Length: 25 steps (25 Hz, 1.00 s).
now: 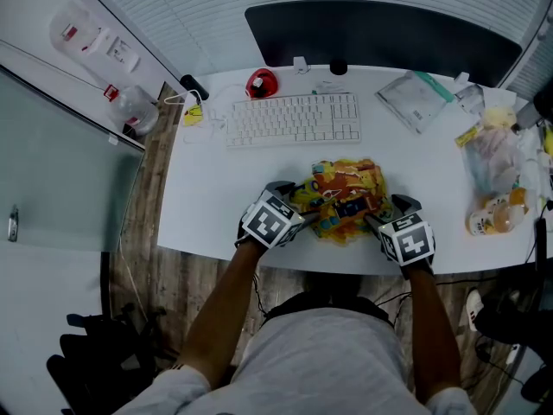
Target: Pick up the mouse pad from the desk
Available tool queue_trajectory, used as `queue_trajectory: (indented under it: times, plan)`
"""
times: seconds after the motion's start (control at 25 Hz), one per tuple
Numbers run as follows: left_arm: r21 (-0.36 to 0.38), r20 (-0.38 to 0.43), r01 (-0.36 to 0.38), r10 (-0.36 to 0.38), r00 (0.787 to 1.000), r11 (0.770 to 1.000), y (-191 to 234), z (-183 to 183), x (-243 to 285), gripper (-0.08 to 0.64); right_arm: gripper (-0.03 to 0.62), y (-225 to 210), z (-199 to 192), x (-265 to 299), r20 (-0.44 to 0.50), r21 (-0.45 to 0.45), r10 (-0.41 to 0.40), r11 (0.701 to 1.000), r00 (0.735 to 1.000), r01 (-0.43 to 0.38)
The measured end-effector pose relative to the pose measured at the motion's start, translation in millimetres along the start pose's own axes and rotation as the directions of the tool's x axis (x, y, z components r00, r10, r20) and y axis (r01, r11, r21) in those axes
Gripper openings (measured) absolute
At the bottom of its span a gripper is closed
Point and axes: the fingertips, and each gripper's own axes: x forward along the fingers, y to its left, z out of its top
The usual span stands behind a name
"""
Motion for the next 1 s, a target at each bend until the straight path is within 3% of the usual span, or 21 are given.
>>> queue_trajectory:
  times: [0.56, 0.84, 1.0]
  plan:
    - [-0.033, 0.088, -0.002, 0.005, 0.996, 0.999, 0, 7, -8, 0.234, 0.304, -2, 0, 0, 0.022, 0.019, -0.013, 1.0, 1.0, 0.012]
    - [0.084, 0.206, -0.054, 0.036, 0.978, 0.995, 0, 18, -24, 0.199, 0.305, -2, 0, -2, 0.042, 0.008, 0.026, 1.0, 0.999, -0.027]
    - [0.171, 0.294, -0.083, 0.029, 0.955, 0.982, -4, 30, -40, 0.187, 0.305, -7, 1, -7, 0.059, 0.014, 0.063, 0.998, 0.996, -0.064]
